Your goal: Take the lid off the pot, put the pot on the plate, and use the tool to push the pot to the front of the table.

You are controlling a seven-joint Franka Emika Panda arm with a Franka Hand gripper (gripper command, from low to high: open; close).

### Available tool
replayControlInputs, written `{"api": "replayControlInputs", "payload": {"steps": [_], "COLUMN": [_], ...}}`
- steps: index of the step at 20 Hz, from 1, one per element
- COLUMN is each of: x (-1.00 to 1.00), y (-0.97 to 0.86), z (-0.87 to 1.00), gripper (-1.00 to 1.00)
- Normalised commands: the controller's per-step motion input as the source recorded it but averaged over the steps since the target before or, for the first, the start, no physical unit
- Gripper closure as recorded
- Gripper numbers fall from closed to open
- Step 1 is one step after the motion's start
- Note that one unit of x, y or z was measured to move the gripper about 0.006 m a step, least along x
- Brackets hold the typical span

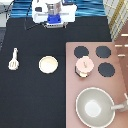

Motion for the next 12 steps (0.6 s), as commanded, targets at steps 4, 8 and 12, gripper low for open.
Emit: {"api": "replayControlInputs", "payload": {"steps": [4, 8, 12], "x": [0.22, 0.44, 0.6], "y": [0.15, 0.5, 0.71], "z": [0.08, 0.29, 0.38], "gripper": [-1.0, -1.0, -1.0]}}
